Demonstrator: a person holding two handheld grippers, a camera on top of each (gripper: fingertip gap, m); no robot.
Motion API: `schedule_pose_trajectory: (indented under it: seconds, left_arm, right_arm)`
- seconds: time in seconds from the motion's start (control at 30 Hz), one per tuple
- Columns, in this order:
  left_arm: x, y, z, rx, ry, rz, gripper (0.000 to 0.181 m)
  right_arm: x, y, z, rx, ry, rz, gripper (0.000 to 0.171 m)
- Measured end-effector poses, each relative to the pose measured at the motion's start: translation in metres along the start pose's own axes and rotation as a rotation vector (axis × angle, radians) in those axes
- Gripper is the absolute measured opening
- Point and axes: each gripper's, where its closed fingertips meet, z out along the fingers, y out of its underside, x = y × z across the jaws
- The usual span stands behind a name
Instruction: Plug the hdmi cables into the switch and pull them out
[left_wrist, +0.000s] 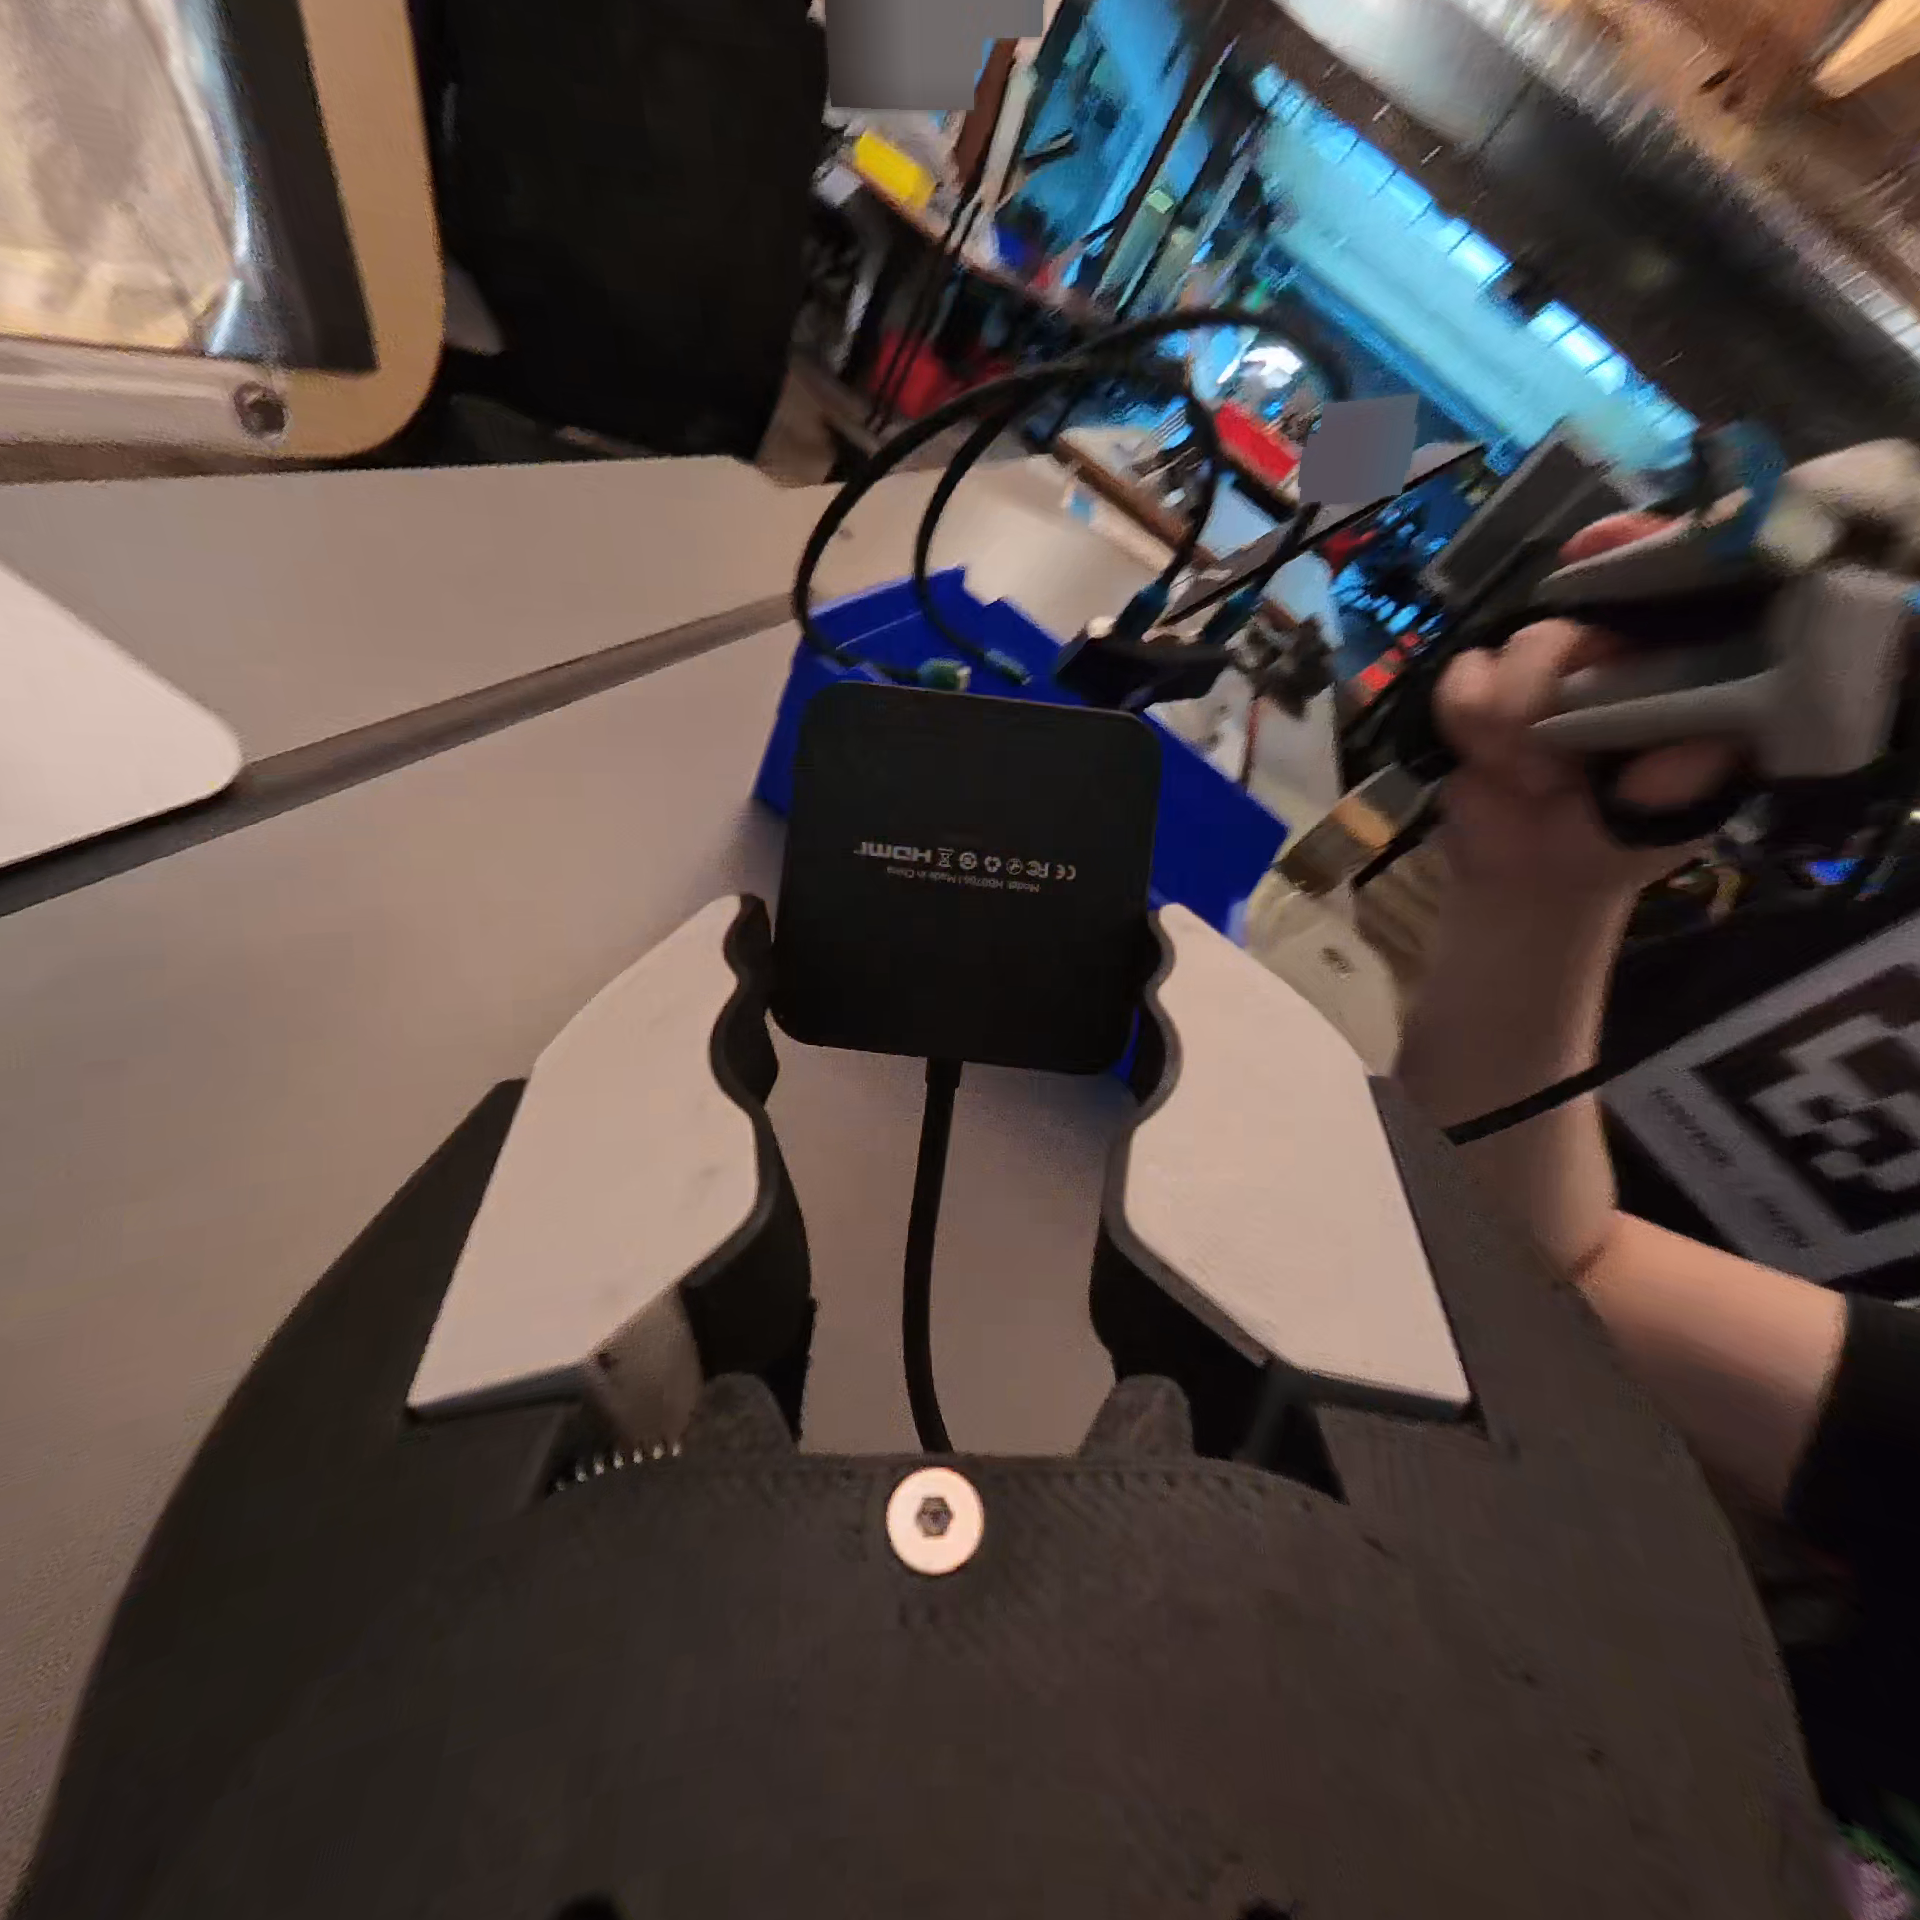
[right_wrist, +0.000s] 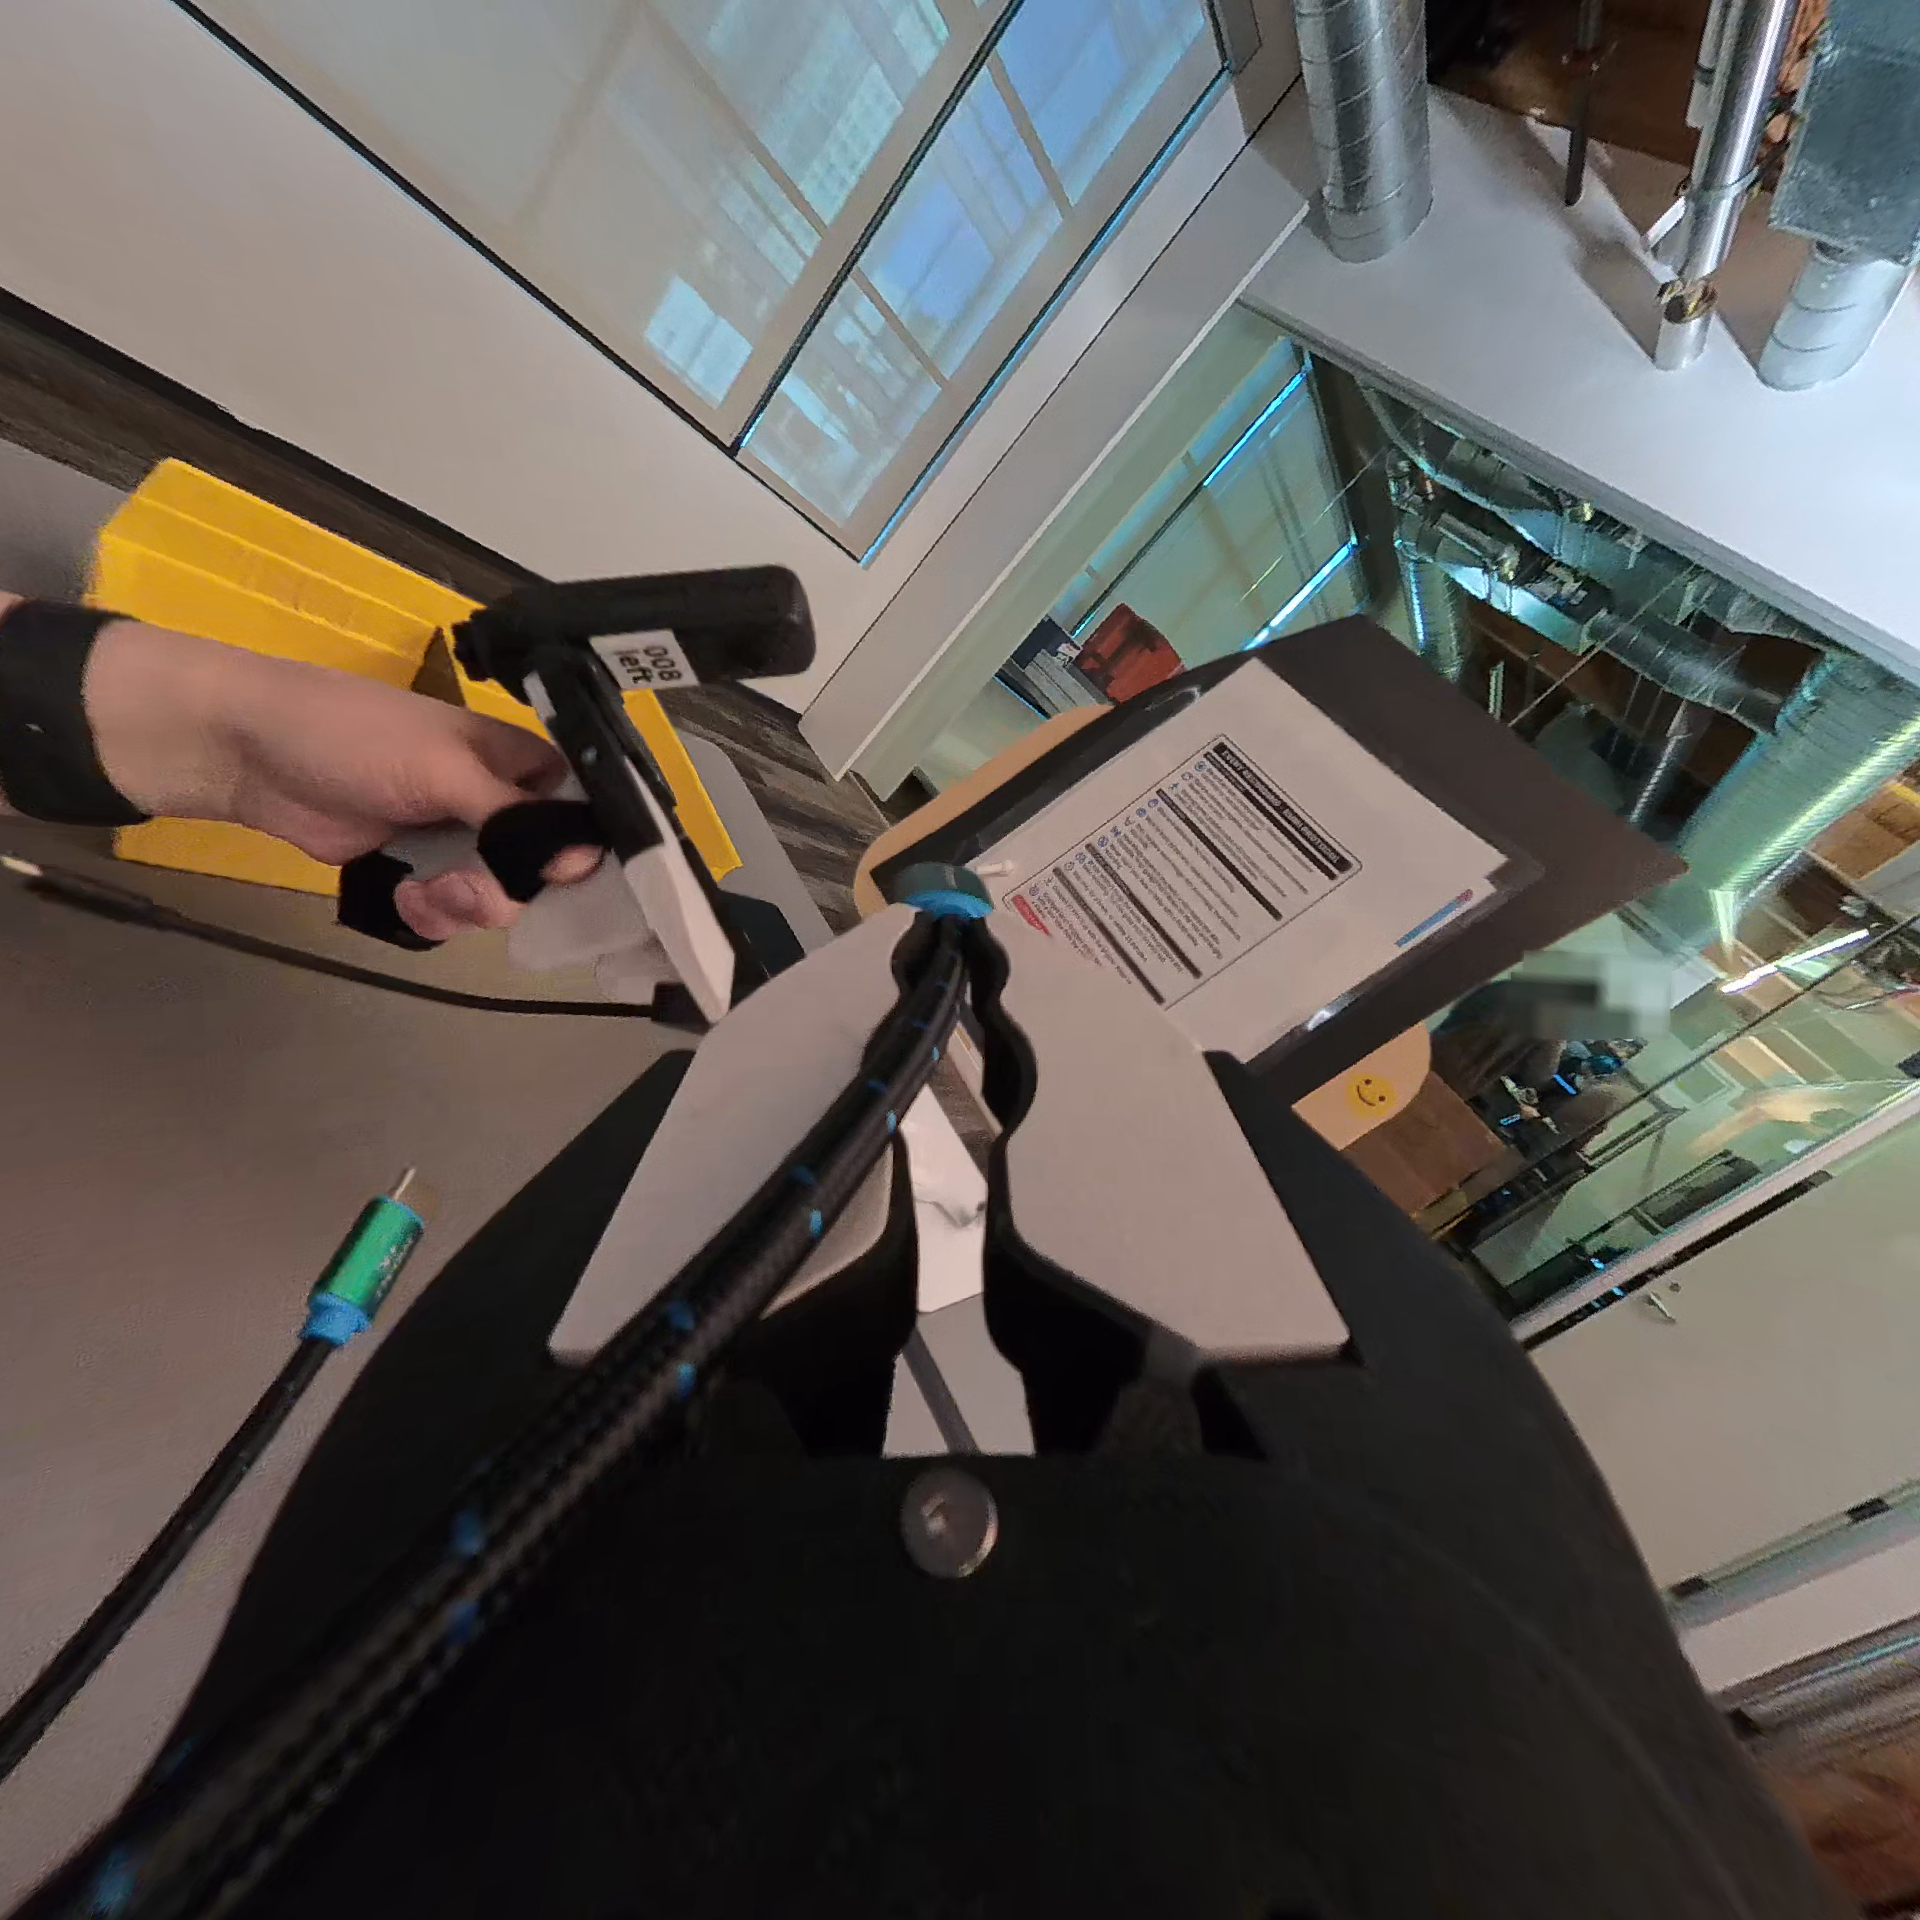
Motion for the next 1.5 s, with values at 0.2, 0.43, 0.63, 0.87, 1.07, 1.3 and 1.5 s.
schedule_pose_trajectory:
  seconds: [0.2,0.43,0.63,0.87,1.07,1.3,1.5]
  left_arm:
    - [0.021,-0.018,-0.01,0.073,0.039,0.046,0.067]
    - [-0.014,0.016,-0.006,-0.139,-0.133,0.11,0.067]
    - [0.003,0.005,-0.001,-0.023,0.064,-0.031,0.067]
    - [0.046,-0.041,-0.018,0.256,0.294,-0.189,0.067]
    - [0.095,-0.044,-0.006,0.327,0.471,-0.304,0.067]
    - [0.118,-0.033,0.01,0.313,0.382,-0.161,0.067]
    - [0.118,-0.032,0.01,0.32,0.321,-0.086,0.067]
  right_arm:
    - [-0.021,0.002,0.016,-0.03,-0.035,-0.058,0.007]
    - [-0.02,0.02,0.019,-0.132,-0.025,-0.102,0.007]
    - [-0.013,0.053,0.025,-0.299,0.013,-0.059,0.007]
    - [0.008,0.059,0.037,-0.263,0.369,-0.12,0.007]
    - [0.004,0.022,0.028,-0.111,0.59,-0.272,0.006]
    - [0.006,0.023,0.024,-0.099,0.619,-0.245,0.006]
    - [0.005,0.023,0.024,-0.102,0.63,-0.256,0.006]
